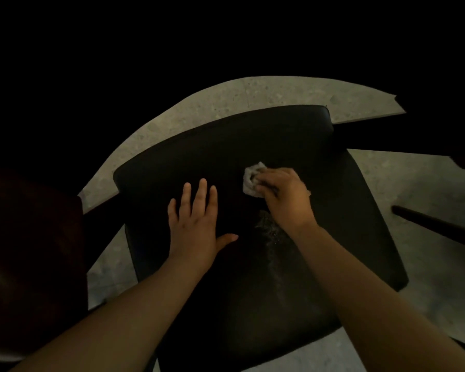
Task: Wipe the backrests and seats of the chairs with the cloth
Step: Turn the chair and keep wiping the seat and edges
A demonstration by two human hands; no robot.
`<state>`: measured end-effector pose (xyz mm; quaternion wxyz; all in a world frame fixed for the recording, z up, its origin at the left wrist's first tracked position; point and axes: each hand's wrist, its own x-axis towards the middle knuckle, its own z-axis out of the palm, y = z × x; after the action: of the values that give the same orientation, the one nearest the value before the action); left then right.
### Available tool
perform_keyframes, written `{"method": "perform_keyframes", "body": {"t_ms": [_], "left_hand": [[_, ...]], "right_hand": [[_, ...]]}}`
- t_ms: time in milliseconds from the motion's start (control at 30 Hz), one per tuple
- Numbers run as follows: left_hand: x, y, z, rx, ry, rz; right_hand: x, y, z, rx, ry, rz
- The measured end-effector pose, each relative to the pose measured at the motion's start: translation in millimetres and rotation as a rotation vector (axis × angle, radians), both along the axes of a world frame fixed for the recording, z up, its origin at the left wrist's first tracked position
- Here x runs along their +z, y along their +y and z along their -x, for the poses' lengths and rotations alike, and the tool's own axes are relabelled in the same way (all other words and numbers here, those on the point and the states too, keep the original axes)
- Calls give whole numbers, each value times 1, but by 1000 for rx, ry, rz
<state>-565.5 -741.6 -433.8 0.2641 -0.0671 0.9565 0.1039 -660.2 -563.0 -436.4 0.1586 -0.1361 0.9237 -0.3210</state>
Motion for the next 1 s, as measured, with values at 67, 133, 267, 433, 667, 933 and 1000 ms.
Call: {"method": "perform_keyframes", "body": {"t_ms": [67, 133, 267, 433, 667, 933, 1000], "left_hand": [[2, 0, 2, 2, -13, -10], [7, -1, 4, -3, -33, -19], [17, -3, 3, 20, -28, -62], [27, -4, -22, 82, 39, -82], [22, -21, -45, 12, -20, 21], [19, -18, -43, -33, -54, 58], [17, -19, -46, -45, -45, 69]], "right_hand": [[6, 14, -20, 46, -25, -1], [14, 26, -34, 93, -75, -23], [30, 43, -42, -4, -98, 3], [34, 9, -8, -26, -14, 45], [14, -14, -20, 16, -67, 29], [37, 41, -71, 92, -159, 34], [37, 33, -64, -26, -43, 71]]}}
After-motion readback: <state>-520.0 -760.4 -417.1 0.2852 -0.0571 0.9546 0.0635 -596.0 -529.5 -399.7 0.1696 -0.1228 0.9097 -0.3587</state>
